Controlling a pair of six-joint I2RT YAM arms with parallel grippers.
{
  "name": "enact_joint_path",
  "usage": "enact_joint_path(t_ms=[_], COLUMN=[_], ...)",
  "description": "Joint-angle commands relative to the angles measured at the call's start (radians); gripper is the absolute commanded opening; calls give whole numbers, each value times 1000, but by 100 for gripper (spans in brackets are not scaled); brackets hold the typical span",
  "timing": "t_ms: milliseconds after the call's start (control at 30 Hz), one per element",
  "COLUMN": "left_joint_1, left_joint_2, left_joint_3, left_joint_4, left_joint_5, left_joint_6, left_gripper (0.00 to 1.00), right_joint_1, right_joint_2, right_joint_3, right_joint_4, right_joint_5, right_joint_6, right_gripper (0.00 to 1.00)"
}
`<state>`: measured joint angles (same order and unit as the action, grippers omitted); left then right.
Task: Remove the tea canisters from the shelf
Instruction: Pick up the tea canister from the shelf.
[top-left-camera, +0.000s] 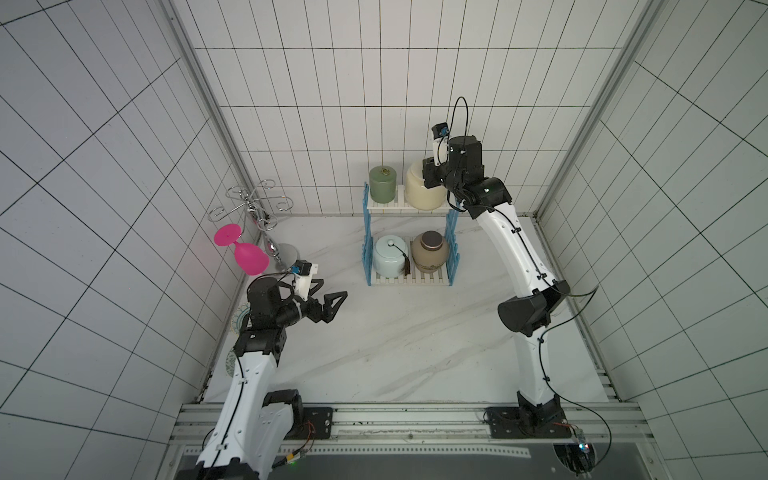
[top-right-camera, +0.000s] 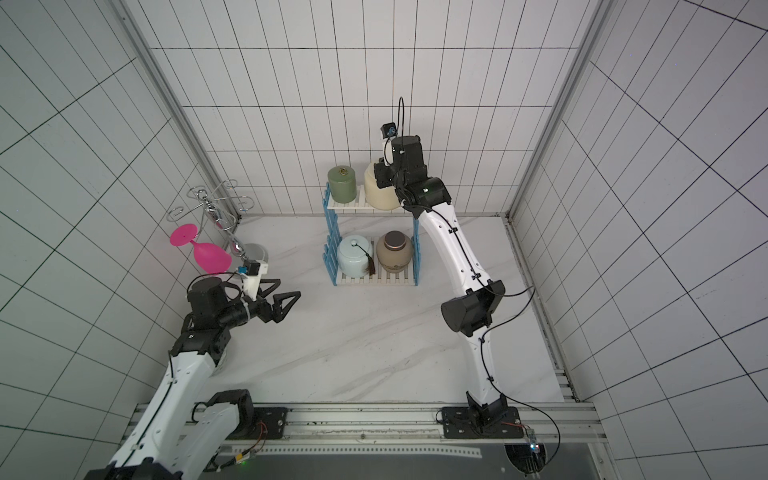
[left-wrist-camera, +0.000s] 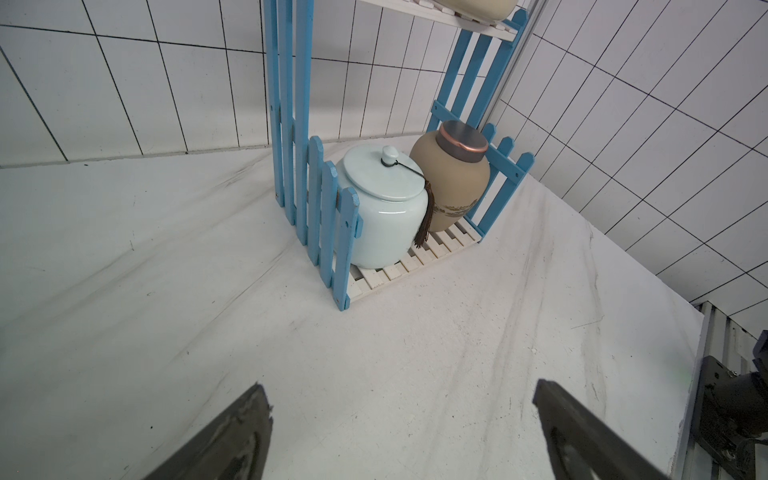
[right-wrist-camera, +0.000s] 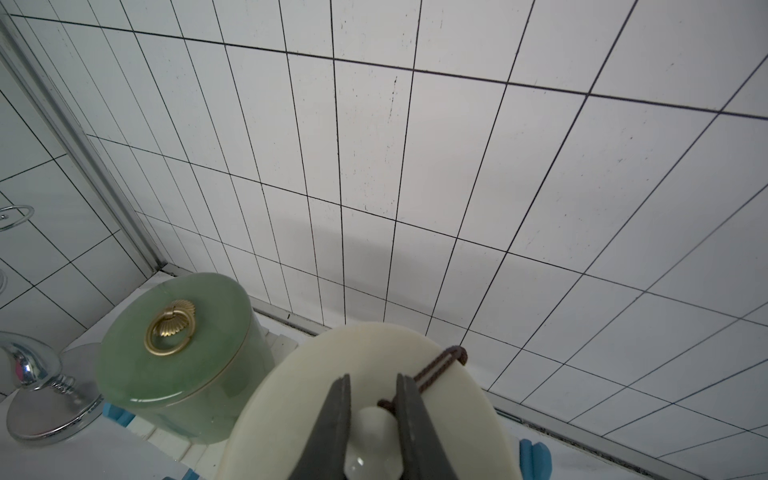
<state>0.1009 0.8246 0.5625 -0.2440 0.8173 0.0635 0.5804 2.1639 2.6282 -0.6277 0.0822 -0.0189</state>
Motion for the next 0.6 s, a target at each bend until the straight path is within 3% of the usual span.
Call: enact_joint_path(t_ms=[0, 567], left_joint_1=[0, -4], left_joint_2=[-15, -25], left_joint_3=[-9, -9], left_joint_4=[22, 19], left_joint_5=[12, 16], left_joint_6=[2, 0], left_gripper=[99, 99], right_joint_1=[15, 41], right_joint_2=[-107, -256], right_joint_3=[60, -38], right_joint_4=[72, 35], right_joint_5=[-4, 29], right_joint_6=[11, 31], right_gripper=[0, 0])
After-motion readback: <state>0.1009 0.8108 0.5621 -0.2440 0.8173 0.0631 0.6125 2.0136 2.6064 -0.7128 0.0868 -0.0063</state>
